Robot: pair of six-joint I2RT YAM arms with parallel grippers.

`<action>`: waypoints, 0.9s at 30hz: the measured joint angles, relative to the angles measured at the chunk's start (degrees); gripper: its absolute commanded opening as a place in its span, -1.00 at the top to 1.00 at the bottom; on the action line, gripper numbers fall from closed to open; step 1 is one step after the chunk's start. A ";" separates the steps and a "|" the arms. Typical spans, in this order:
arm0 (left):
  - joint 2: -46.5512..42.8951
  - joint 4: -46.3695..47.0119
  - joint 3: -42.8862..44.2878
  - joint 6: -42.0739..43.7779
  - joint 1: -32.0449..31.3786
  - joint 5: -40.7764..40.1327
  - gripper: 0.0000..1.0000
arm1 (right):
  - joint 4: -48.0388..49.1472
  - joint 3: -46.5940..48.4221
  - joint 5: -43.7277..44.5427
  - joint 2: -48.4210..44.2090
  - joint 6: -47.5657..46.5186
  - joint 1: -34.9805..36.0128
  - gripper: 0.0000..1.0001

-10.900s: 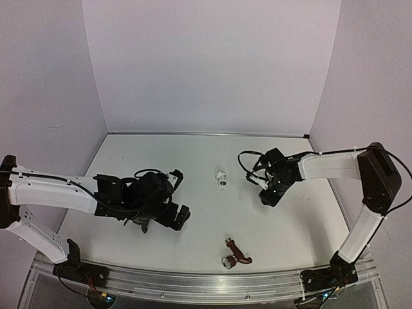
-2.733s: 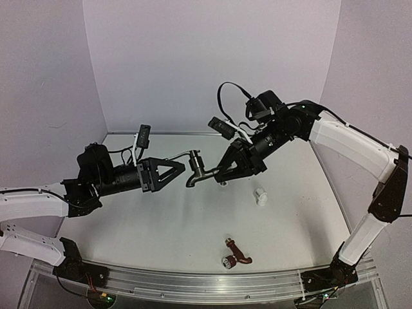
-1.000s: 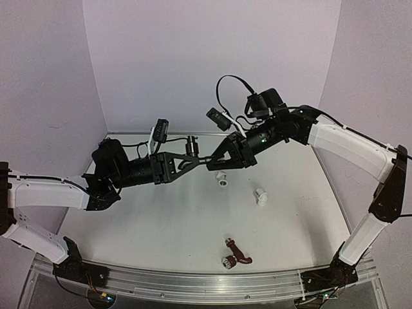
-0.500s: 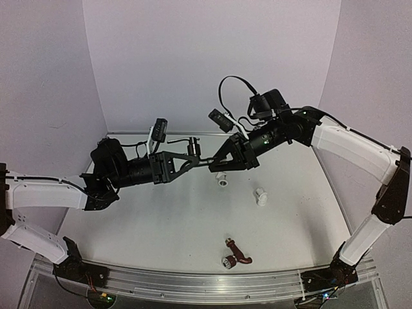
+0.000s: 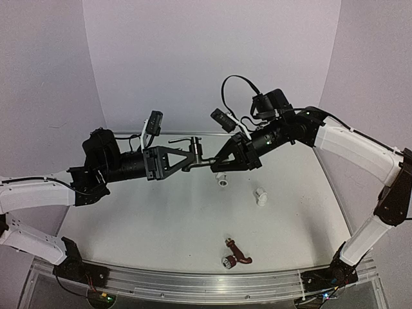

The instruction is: Install the water faucets

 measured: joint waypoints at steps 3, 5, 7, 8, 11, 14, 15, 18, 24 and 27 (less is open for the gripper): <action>0.66 -1.44 1.14 0.39 0.00 0.48 -0.19 | 0.00 0.00 -0.02 0.00 -0.10 0.19 1.00; 1.43 -1.95 1.52 0.59 0.00 0.98 -0.15 | 0.00 0.00 -0.06 0.00 -0.16 0.41 1.00; 2.34 -2.61 1.98 0.89 0.00 1.38 -0.09 | 0.00 0.00 -0.08 0.00 -0.29 0.65 1.00; 2.86 -2.95 2.29 1.08 0.00 1.59 -0.06 | 0.00 0.00 -0.09 0.00 -0.36 0.74 1.00; 4.31 -4.14 3.54 1.47 0.00 2.60 0.05 | 0.00 -0.01 -0.11 0.00 -0.54 0.95 1.00; 4.96 -4.44 4.12 1.62 0.00 3.61 0.12 | 0.00 -0.11 -0.06 0.00 -0.71 1.10 1.00; 5.01 -4.53 4.17 1.64 0.00 3.92 0.15 | -0.02 -0.18 -0.07 0.00 -0.78 1.10 1.00; 5.05 -5.20 4.44 1.84 -0.02 4.95 0.23 | -0.07 -0.67 -0.09 0.00 -1.26 1.21 1.00; 5.32 -5.69 4.86 2.45 -0.02 6.79 0.34 | -0.23 -1.03 -0.06 0.00 -2.42 1.47 1.00; 5.56 -5.80 4.86 2.48 -0.02 7.01 0.43 | -0.53 -1.10 0.37 0.00 -3.17 1.47 1.00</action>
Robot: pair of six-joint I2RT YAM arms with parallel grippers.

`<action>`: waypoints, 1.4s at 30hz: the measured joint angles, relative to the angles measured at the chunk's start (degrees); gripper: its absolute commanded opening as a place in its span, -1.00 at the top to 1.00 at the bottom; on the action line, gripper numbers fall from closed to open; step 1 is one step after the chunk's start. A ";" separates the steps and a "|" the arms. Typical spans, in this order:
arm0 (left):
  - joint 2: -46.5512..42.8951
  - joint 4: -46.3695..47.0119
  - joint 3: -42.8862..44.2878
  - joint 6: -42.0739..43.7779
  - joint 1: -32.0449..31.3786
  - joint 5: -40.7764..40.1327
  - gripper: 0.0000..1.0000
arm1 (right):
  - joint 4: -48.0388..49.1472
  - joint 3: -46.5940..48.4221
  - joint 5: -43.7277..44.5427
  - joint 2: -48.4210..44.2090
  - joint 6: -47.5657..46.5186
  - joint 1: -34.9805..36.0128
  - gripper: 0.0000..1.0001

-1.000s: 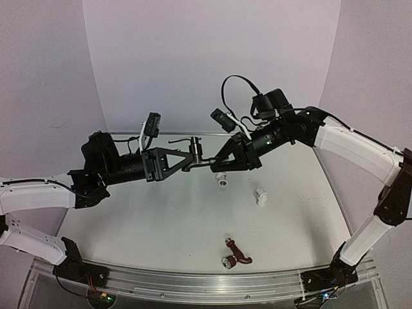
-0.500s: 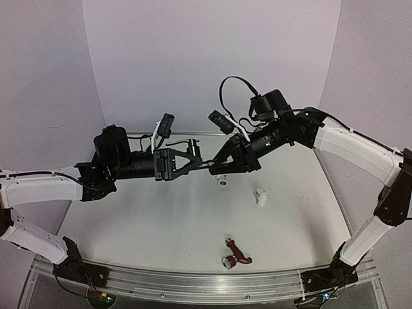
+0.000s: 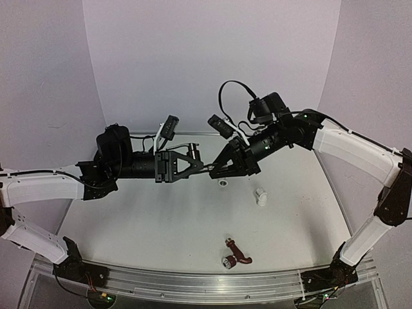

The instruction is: Install the water faucets

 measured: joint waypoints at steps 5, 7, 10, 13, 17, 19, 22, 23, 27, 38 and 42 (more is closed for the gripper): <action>0.15 -0.46 0.02 -0.27 0.00 0.38 0.70 | -0.30 -0.17 0.70 0.00 -1.01 0.11 1.00; 0.23 -0.48 0.02 -0.30 0.02 0.50 0.77 | -0.50 -0.17 0.82 0.00 -1.13 0.15 1.00; 0.23 -0.48 0.02 -0.29 0.00 0.56 0.91 | -0.56 -0.17 0.93 0.00 -1.26 0.17 1.00; 0.23 -0.49 0.02 -0.30 0.02 0.53 0.99 | -0.58 -0.17 1.22 0.00 -1.26 0.20 0.83; 0.16 -0.89 -0.02 -0.25 0.02 0.28 1.00 | -0.68 -0.17 2.26 -0.10 -1.02 0.30 -0.67; -0.30 -1.36 -0.46 -0.22 0.00 0.04 1.00 | -0.54 -0.17 3.50 -0.19 -0.94 0.38 -0.83; -1.79 -2.46 -1.55 -0.21 -0.01 -1.24 1.00 | -0.48 -0.17 6.43 -0.63 -0.93 0.27 -0.96; -2.57 -3.03 -2.00 -0.17 -0.03 -1.93 0.99 | -0.47 -0.17 7.48 -0.86 -0.99 0.18 -0.96; -5.99 -5.35 -3.51 -0.02 -0.04 -5.78 0.99 | -0.48 -0.15 13.60 -2.58 -2.34 -0.97 -0.96; -12.86 -13.19 -7.67 -2.58 -0.04 -16.30 0.99 | -4.93 -6.14 42.42 -8.19 -18.96 -3.03 -0.96; -14.04 -16.25 -8.93 -3.74 -0.04 -19.99 1.00 | -7.39 -7.81 52.72 -2.38 -20.69 -3.48 -0.96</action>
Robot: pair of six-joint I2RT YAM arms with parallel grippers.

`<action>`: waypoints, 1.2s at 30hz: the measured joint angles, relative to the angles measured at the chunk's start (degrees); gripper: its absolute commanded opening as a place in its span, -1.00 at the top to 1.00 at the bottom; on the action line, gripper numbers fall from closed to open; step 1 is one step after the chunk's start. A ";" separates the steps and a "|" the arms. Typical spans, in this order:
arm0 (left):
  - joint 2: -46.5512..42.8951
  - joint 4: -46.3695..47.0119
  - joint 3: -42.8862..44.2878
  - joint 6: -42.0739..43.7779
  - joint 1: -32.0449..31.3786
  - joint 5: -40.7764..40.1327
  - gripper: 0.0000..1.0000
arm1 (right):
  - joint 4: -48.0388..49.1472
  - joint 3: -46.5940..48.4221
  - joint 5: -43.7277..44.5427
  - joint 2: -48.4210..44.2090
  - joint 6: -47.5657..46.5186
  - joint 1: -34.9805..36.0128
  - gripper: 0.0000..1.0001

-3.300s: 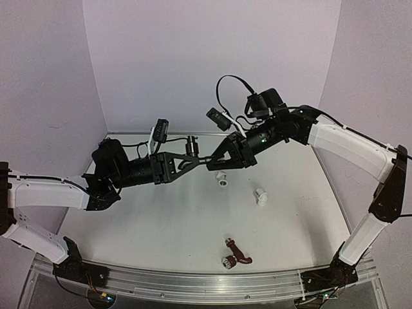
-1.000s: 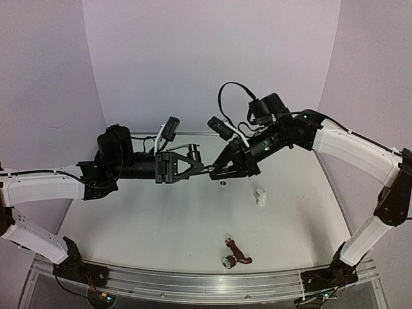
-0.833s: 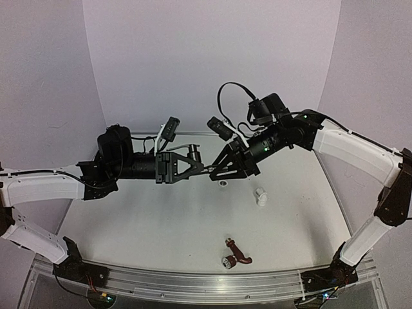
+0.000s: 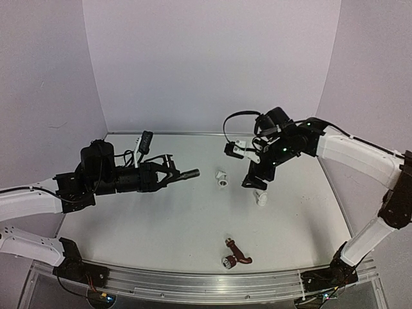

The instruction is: Install the water faucets

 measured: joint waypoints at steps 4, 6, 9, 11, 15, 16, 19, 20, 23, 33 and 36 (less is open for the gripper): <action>-0.79 -2.21 -0.33 -1.35 0.00 -3.39 0.99 | -2.11 0.15 5.54 7.93 2.67 -2.42 -0.96; -1.34 -2.65 -0.78 -1.79 0.00 -4.70 1.00 | -4.15 1.23 6.64 11.37 4.15 -4.45 -0.96; -2.02 -3.15 -1.47 -2.15 0.00 -6.10 0.99 | -7.50 4.21 7.54 16.59 6.21 -7.89 -0.94; -2.34 -3.15 -2.09 -2.32 0.00 -6.73 0.99 | -9.32 5.75 7.78 19.22 7.35 -9.74 -0.91; -2.47 -3.18 -3.08 -2.63 0.00 -7.37 1.00 | -12.10 7.67 7.47 22.86 9.16 -10.88 -0.80; -2.47 -3.19 -3.28 -2.79 0.00 -7.48 1.00 | -12.69 8.02 7.04 23.62 9.53 -10.80 -0.77; -2.52 -3.30 -3.55 -3.05 0.00 -7.87 0.99 | -14.12 9.24 5.80 26.37 10.61 -10.42 -0.63; -2.58 -3.29 -3.55 -3.12 0.00 -7.91 1.00 | -14.33 9.47 5.36 27.26 11.01 -10.40 -0.58; -2.91 -3.26 -3.55 -3.20 0.00 -8.22 1.00 | -15.11 9.91 4.61 29.75 11.65 -10.29 -0.40; -4.39 -3.32 -4.28 -3.26 0.00 -9.29 1.00 | -16.51 11.19 3.15 34.29 12.92 -10.23 -0.04; -4.60 -3.35 -4.29 -3.23 0.00 -9.65 1.00 | -16.80 11.60 3.15 34.67 12.95 -10.23 0.12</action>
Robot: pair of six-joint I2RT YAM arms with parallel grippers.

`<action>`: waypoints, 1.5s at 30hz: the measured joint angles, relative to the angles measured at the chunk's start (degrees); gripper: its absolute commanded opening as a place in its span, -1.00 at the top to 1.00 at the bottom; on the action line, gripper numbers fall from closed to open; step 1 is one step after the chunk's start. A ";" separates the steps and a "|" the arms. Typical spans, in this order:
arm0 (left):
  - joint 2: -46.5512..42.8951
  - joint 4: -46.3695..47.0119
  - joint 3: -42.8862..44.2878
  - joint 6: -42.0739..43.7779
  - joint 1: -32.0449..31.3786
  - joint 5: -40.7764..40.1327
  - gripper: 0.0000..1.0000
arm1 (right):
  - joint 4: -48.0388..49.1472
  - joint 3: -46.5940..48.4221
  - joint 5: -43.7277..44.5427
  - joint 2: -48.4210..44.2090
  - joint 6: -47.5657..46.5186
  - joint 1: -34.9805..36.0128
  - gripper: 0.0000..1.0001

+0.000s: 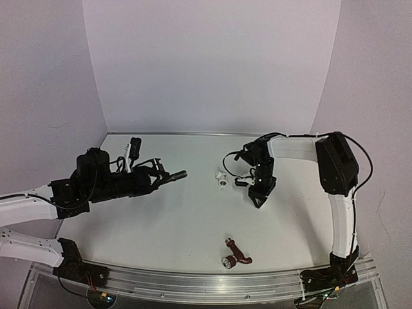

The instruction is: Install the water faucets

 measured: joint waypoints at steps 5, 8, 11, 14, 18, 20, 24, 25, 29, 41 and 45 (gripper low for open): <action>-0.26 -0.05 0.00 0.00 0.00 -0.15 1.00 | -0.84 1.17 -0.01 0.10 0.19 0.00 0.28; -0.34 -0.13 0.00 0.00 0.00 -0.15 1.00 | -1.85 3.33 -0.50 0.12 -0.07 0.00 0.39; -0.35 -0.17 0.00 0.13 0.00 -0.10 0.99 | -3.06 7.14 -1.64 0.10 -0.69 0.00 0.43; -0.64 -0.25 0.00 0.62 0.00 0.06 1.00 | -4.00 12.33 -3.25 -0.25 -2.67 -0.01 0.54; -1.52 -0.47 0.05 1.56 0.00 0.50 1.00 | -4.75 20.78 -7.11 -2.83 -6.06 -0.02 0.66; -1.61 -1.46 0.53 1.86 0.00 1.06 1.00 | -4.50 25.44 -9.76 -5.12 -7.47 -0.02 0.66; -1.01 -4.22 3.01 3.07 0.00 2.18 1.00 | -1.15 28.89 -14.75 -13.98 -10.18 -0.02 0.68; -0.73 -4.48 3.88 3.60 0.00 2.53 1.00 | -0.04 28.28 -15.79 -16.76 -10.77 -0.02 0.68; 1.49 -5.60 8.57 6.94 0.29 5.27 1.00 | 7.18 19.61 -20.21 -29.79 -12.87 -0.02 0.69; 16.82 2.86 17.11 2.46 13.97 36.84 1.00 | 27.82 -1.16 -32.11 -45.66 -16.60 0.17 0.85; 19.04 7.20 18.76 -1.00 13.98 45.82 1.00 | 33.59 -10.16 -33.22 -50.35 -17.78 2.06 0.89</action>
